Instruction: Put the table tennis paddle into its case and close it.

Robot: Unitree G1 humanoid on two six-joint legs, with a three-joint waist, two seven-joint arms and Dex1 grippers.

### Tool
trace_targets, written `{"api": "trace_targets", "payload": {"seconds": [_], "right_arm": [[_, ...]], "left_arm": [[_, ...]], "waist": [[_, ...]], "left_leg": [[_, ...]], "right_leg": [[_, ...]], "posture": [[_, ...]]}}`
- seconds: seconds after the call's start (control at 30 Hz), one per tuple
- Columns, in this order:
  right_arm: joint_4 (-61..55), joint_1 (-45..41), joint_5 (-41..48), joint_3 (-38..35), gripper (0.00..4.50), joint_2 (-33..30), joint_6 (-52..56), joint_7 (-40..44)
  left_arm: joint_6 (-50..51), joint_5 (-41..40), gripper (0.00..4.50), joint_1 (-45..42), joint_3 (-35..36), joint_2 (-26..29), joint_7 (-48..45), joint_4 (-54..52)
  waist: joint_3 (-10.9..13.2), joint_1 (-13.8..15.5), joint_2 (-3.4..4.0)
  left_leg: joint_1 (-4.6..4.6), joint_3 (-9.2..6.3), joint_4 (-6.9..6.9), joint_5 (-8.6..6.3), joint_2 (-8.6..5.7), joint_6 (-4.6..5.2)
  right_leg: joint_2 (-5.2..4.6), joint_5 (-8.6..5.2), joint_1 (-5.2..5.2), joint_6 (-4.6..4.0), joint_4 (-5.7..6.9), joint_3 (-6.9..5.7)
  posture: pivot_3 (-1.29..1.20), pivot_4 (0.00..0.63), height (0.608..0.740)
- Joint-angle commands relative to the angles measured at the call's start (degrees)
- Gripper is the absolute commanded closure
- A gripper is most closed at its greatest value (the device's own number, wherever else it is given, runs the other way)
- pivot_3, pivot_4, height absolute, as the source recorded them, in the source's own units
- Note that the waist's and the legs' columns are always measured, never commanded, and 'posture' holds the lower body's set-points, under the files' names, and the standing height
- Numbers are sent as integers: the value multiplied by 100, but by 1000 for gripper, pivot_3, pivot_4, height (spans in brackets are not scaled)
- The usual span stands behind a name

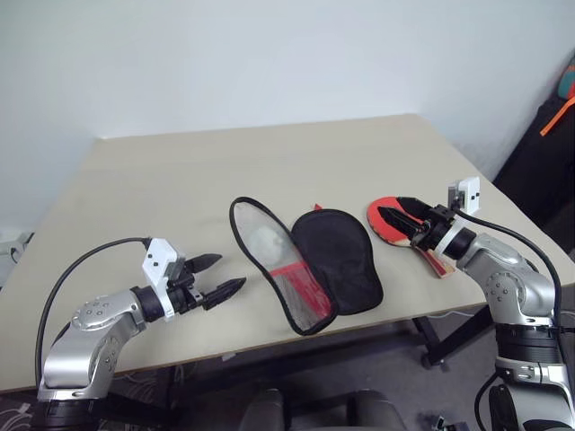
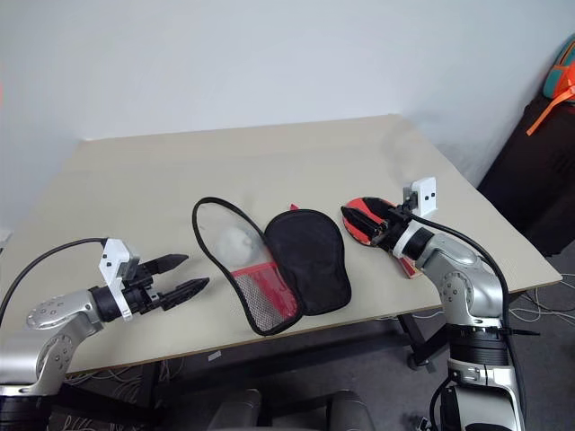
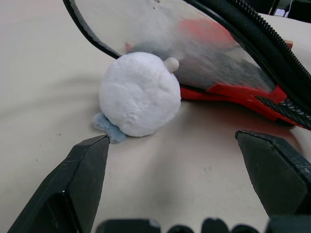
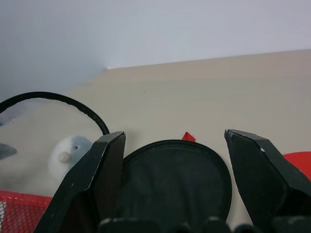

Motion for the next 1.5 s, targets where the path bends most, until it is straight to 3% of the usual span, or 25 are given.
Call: {"api": "trace_targets", "payload": {"seconds": [0.03,0.4,0.7,0.9,1.1,1.5], "right_arm": [[-147,-62,47,-11,969,19,-83,-20],[-172,13,53,-54,969,-175,124,-89],[-107,131,-136,-62,969,-917,755,-219],[911,-137,-917,321,969,-1212,1021,-710],[1496,-512,-1097,495,969,-1133,1344,-716],[2691,-1034,-1699,805,969,-945,817,-742]], "left_arm": [[-86,30,0,-36,-20,2,21,-164],[113,-133,0,-43,-14,10,20,-380],[215,-118,0,-217,-290,-157,8,-419],[283,-112,0,-408,-391,-117,-68,-319],[490,-229,0,-321,-292,-8,-136,-490],[869,-607,0,-37,-212,459,-385,-1034]], "waist": [[0,0,0],[0,1,-1],[0,2,-1],[-1,-5,-7],[1,-11,-5],[1,-7,-7]], "left_leg": [[1,0,0,0,0,0],[1,1,3,0,0,0],[1,1,5,0,0,1],[5,2,14,1,-1,2],[5,6,14,14,-1,25],[4,9,15,14,-2,24]], "right_leg": [[0,0,0,0,1,0],[0,0,3,0,1,1],[0,0,4,0,0,2],[0,1,9,-1,0,3],[5,2,6,-1,3,15],[4,3,6,-1,3,20]], "posture": [[0,0,740],[0,0,740],[0,0,740],[0,0,740],[0,0,740],[0,0,740]]}}
